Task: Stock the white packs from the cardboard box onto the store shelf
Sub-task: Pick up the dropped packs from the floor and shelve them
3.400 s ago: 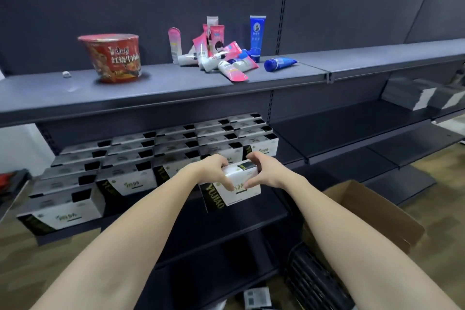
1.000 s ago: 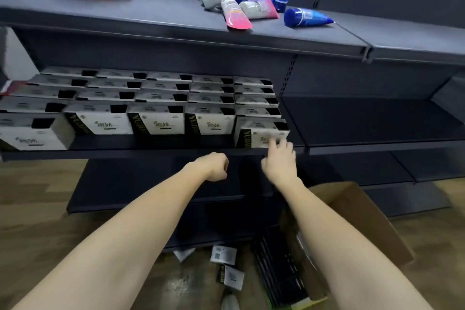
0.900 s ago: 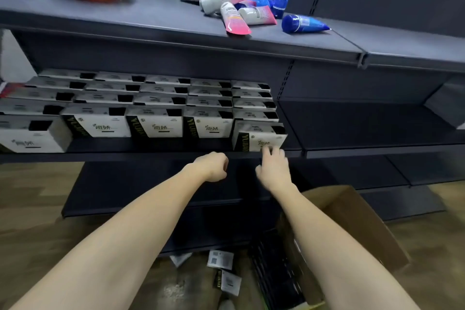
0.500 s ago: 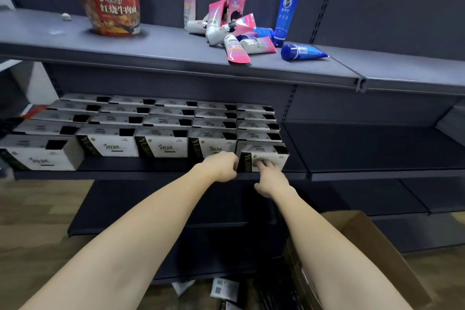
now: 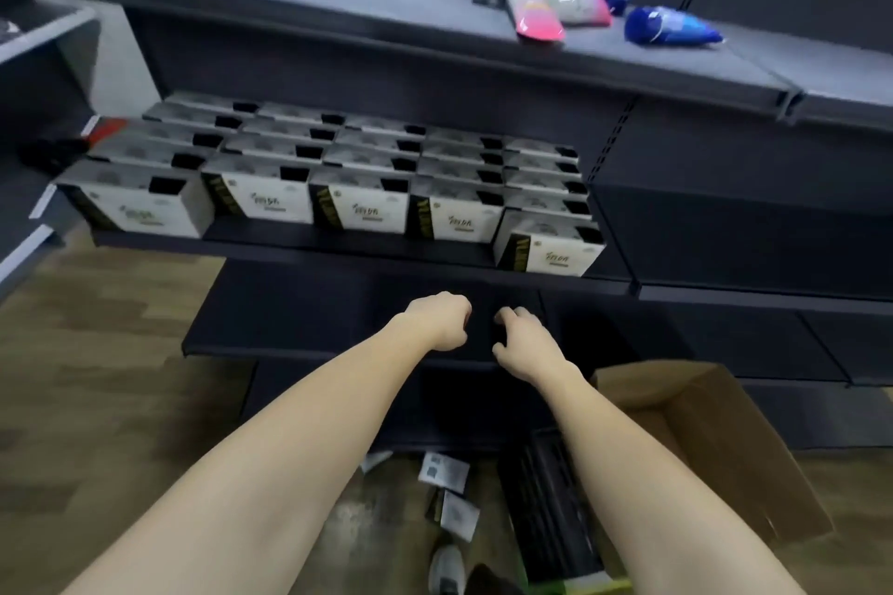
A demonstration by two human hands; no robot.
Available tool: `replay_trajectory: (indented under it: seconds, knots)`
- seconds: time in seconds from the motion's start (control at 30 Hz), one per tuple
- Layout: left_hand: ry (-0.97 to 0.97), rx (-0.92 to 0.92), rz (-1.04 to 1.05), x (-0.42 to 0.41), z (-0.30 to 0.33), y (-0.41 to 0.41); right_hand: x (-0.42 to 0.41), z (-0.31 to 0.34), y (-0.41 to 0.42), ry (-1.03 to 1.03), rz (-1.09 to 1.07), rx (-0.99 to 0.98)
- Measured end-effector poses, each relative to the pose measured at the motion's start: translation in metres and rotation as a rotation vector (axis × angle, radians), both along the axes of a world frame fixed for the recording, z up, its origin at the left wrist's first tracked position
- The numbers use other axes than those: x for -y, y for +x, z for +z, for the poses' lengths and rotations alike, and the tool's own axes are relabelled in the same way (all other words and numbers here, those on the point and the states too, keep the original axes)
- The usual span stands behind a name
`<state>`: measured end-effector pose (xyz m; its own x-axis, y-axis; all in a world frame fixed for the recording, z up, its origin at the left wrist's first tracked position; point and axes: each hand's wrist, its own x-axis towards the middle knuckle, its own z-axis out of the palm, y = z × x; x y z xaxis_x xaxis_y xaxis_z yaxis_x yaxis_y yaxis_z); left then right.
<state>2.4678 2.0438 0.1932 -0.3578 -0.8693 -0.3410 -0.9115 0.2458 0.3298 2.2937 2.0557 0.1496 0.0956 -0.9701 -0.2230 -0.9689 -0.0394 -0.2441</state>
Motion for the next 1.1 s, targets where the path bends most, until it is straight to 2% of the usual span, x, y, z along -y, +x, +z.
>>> replay_trajectory:
  seconds: [0.33,0.47,0.6,0.83,1.1]
  knots:
    - [0.156,0.116,0.034,-0.081,-0.135,0.042,-0.078,-0.108,0.049,0.295,0.12,-0.027]
    - [0.197,0.067,0.181,-0.101,-0.18,0.043,-0.09,-0.153,0.047,0.422,0.224,-0.084]
    - [0.317,-0.025,0.379,-0.117,-0.228,0.028,-0.086,-0.205,0.037,0.538,0.283,-0.119]
    - [0.517,-0.056,0.573,-0.139,-0.355,-0.013,-0.075,-0.33,0.012,0.636,0.287,-0.185]
    - [0.569,-0.047,0.65,-0.154,-0.531,-0.067,-0.085,-0.506,-0.045,0.679,0.212,-0.221]
